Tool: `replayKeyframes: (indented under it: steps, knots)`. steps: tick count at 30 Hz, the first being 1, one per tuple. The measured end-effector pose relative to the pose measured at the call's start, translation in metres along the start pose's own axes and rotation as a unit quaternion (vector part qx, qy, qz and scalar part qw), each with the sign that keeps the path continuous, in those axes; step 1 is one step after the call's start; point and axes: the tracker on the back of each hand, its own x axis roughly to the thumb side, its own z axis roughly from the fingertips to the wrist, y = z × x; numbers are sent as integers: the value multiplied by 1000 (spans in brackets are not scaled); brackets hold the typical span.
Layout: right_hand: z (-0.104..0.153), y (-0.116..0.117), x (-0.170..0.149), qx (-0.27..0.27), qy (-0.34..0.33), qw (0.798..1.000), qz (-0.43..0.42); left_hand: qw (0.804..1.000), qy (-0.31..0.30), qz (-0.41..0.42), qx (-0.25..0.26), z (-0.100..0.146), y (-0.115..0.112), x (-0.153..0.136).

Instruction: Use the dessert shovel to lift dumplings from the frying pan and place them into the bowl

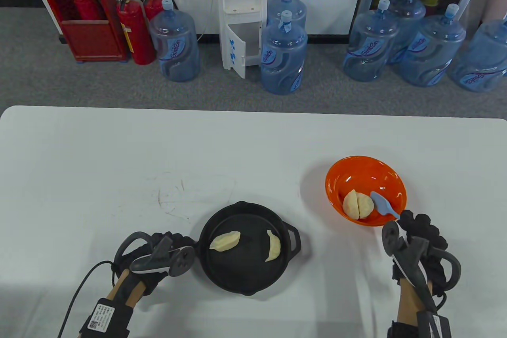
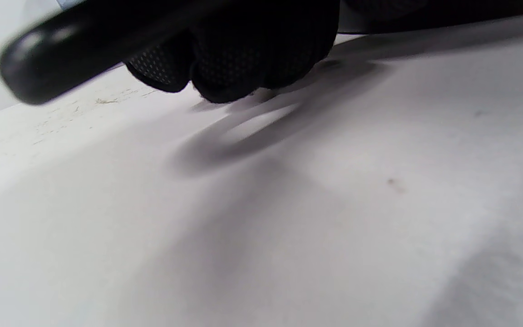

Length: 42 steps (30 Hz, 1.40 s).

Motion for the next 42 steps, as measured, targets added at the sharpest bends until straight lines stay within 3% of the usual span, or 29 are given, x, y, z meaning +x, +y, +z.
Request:
replayKeyframes:
  steps: [6, 17, 29, 42]
  knots:
    - [3, -13, -5, -44, 17, 998, -44, 1000, 2, -3, -2, 0, 0, 0]
    - [22, -45, 49, -70, -91, 982, -148, 1000, 2, -9, -6, 0, 1, 1]
    - [35, -64, 116, -5, -211, 954, -213, 1000, 2, -9, -11, -1, 1, 1]
    - [58, -64, 201, 85, -316, 923, -203, 1000, 1, -7, -14, -2, 1, 1]
